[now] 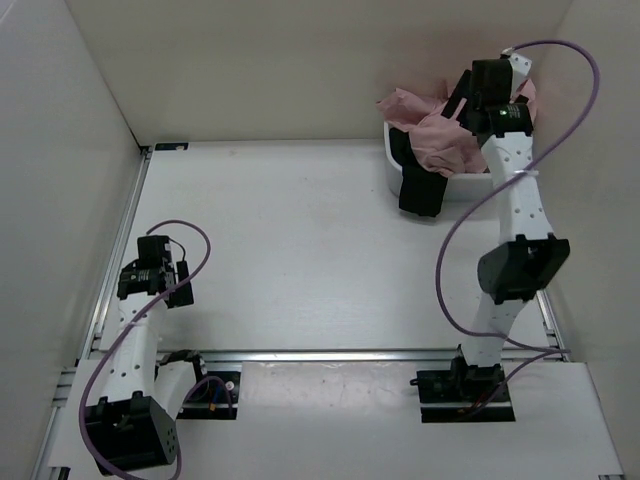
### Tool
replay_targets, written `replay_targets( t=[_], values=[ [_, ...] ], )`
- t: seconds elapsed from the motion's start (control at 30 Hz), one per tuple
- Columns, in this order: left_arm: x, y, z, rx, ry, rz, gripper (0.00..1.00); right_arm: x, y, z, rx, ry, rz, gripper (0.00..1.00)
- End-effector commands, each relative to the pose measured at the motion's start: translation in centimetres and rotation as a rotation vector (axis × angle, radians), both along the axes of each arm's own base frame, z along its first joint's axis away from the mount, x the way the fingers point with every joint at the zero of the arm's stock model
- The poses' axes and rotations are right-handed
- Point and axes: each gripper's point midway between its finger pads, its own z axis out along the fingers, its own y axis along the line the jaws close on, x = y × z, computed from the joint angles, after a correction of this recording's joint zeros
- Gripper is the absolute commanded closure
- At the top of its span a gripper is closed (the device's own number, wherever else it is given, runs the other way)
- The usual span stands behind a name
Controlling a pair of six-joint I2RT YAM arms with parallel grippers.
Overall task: Fold and stack the trousers
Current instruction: Grab the trousers from the pile
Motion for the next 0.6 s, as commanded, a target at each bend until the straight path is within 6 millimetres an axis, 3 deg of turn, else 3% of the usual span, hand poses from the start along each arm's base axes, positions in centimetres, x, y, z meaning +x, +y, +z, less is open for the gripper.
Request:
replay_targets(
  t=[0.0, 0.1, 0.17, 0.2, 0.23, 0.27, 0.33, 0.37, 0.4, 0.43, 0.47, 0.5, 0.53, 0.57],
  values=[
    [0.7, 0.3, 0.5, -0.005, -0.022, 0.014, 0.00, 3.9, -2.0, -3.3, -0.099, 0.076, -0.042, 0.01],
    [0.6, 0.4, 0.4, -0.006, -0.013, 0.025, 0.00, 6.7, -2.2, -7.2, -0.044, 0.092, -0.057, 0.01],
    [0.6, 0.4, 0.4, -0.006, -0.013, 0.025, 0.00, 7.6, -1.7, -8.2, 0.020, 0.077, -0.046, 0.01],
    [0.5, 0.7, 0.3, 0.000, -0.003, 0.038, 0.00, 7.8, -1.5, -9.6, 0.026, 0.098, -0.036, 0.01],
    [0.5, 0.7, 0.3, 0.000, -0.002, 0.038, 0.00, 8.4, -1.4, -9.4, 0.028, 0.072, -0.036, 0.11],
    [0.5, 0.7, 0.3, 0.000, -0.002, 0.038, 0.00, 8.3, -1.2, -8.8, 0.037, 0.060, -0.024, 0.28],
    [0.5, 0.6, 0.2, -0.009, -0.004, 0.033, 0.00, 8.0, -0.5, -6.7, 0.039, 0.021, -0.011, 0.80],
    [0.6, 0.4, 0.2, -0.019, -0.006, 0.029, 0.00, 7.6, 0.5, -5.5, 0.033, -0.001, -0.002, 1.00],
    [0.6, 0.4, 0.2, -0.019, -0.006, 0.029, 0.00, 6.5, 1.0, -3.1, 0.016, -0.042, 0.000, 1.00],
    [0.7, 0.2, 0.3, -0.028, -0.017, 0.023, 0.00, 5.7, 3.4, -2.7, -0.025, -0.043, 0.023, 1.00],
    [0.7, 0.1, 0.2, -0.037, -0.018, 0.018, 0.00, 3.9, 4.8, 0.1, -0.053, -0.084, 0.048, 1.00],
    [0.9, 0.1, 0.5, -0.036, -0.027, 0.018, 0.00, 2.7, 6.5, 1.4, -0.106, -0.097, 0.087, 1.00],
    [1.0, 0.1, 0.7, -0.034, -0.036, 0.017, 0.00, 0.6, 11.7, 1.4, -0.149, -0.088, 0.182, 1.00],
    [1.2, 0.1, 0.8, -0.032, -0.047, 0.017, 0.00, -1.8, 12.8, 5.1, -0.183, -0.176, 0.157, 1.00]
  ],
)
